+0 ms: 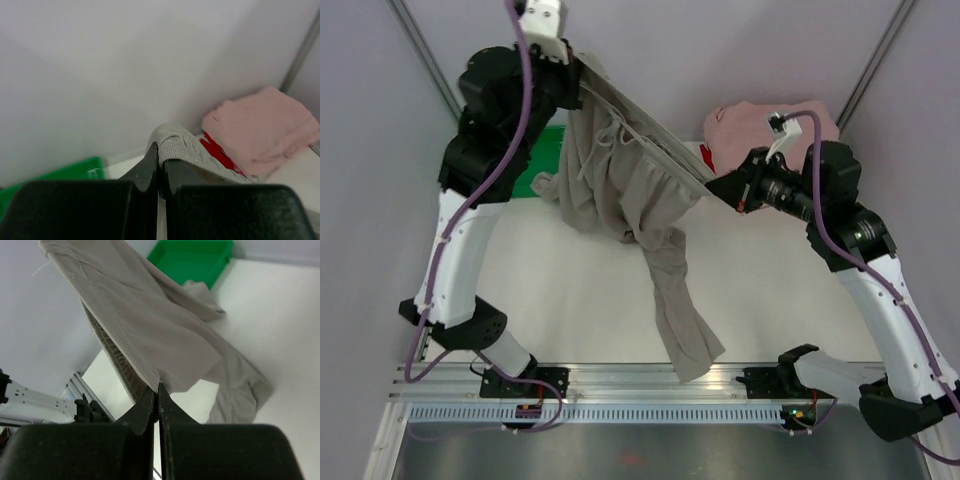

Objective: Fold and stack the trousers
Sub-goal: Flatten the trousers out

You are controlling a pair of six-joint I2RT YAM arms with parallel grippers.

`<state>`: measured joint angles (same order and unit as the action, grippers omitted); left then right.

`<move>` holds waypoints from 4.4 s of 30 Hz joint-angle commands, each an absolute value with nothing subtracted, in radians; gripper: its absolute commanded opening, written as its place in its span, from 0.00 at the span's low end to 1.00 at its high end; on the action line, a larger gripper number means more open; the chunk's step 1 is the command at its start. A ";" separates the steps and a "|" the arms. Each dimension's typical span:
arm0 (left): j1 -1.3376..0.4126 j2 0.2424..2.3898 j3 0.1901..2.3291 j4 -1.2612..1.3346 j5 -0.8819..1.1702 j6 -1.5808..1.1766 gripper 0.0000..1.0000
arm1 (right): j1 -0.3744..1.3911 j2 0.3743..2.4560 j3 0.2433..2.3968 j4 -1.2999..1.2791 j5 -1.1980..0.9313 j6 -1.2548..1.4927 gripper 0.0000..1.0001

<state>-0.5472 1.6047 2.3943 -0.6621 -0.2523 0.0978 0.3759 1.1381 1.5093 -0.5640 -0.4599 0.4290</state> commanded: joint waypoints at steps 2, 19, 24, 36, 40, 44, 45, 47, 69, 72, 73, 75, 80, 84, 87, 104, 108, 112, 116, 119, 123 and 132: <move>-0.596 1.759 2.367 -0.678 -0.120 -0.106 0.02 | 0.359 0.939 1.248 -0.710 -0.215 0.561 0.00; -0.972 2.407 2.447 -0.351 0.008 -0.265 0.02 | 0.356 0.845 1.072 -1.363 0.490 0.950 0.00; -0.988 2.564 2.489 -0.119 0.040 -0.469 0.02 | 0.356 0.857 1.131 -1.454 0.686 1.091 0.00; -1.058 2.686 2.591 0.259 -0.118 -0.583 0.70 | 0.310 0.928 1.153 -1.371 0.721 1.083 0.93; -0.996 2.585 2.554 0.088 -0.063 -0.555 1.00 | 0.258 1.008 1.248 -1.301 0.628 0.979 0.98; -0.890 2.368 2.280 -0.047 -0.005 -0.604 1.00 | 0.256 1.040 1.362 -1.172 0.640 0.849 0.98; -0.868 2.244 2.199 -0.051 -0.008 -0.595 1.00 | 0.256 1.046 1.377 -1.151 0.646 0.819 0.98; -0.796 2.130 2.005 -0.072 0.061 -0.568 1.00 | 0.255 1.061 1.405 -1.083 0.649 0.746 0.98; -0.749 1.306 0.792 -0.241 0.338 -0.298 0.91 | 0.158 1.549 1.327 -0.574 0.094 0.551 0.96; -0.781 1.452 0.818 -0.196 0.246 -0.293 0.89 | 0.160 1.580 1.336 -0.517 0.063 0.561 0.96; -0.807 1.482 0.837 -0.171 0.197 -0.302 0.89 | 0.160 1.585 1.342 -0.499 0.063 0.563 0.96; -0.836 1.531 0.860 -0.146 0.175 -0.314 0.90 | 0.158 1.586 1.373 -0.495 0.075 0.561 0.96; -0.954 1.673 0.952 -0.146 0.009 -0.370 0.91 | 0.158 1.549 1.388 -0.502 0.138 0.525 0.98; -1.021 1.758 0.994 -0.098 -0.041 -0.410 0.88 | 0.158 1.517 1.350 -0.474 0.146 0.531 0.98; -1.040 1.856 1.064 -0.191 -0.115 -0.445 0.78 | 0.158 1.476 1.321 -0.449 0.121 0.546 0.98; -0.907 1.444 0.922 -0.595 -0.626 -0.484 0.02 | 0.158 1.353 1.152 -0.463 -0.052 0.495 0.96; -0.757 1.304 0.858 -0.542 -0.818 -0.142 0.02 | 0.160 1.358 1.094 -0.400 -0.072 0.506 0.95; -0.695 1.204 0.841 -0.439 -0.865 0.110 0.02 | 0.163 1.370 1.069 -0.416 -0.031 0.508 0.95; -0.632 1.051 0.755 -0.304 -0.841 0.346 0.02 | 0.163 1.390 1.069 -0.440 -0.006 0.502 0.95; -0.508 0.917 0.631 -0.092 -0.796 0.704 0.02 | 0.163 1.432 1.090 -0.474 -0.006 0.506 0.95; -0.398 0.856 0.604 -0.026 -0.773 0.784 0.02 | 0.161 1.465 1.115 -0.506 0.015 0.512 0.95; -0.259 0.940 0.846 -0.306 -0.615 0.608 1.00 | 0.160 1.526 1.175 -0.575 0.048 0.488 0.97</move>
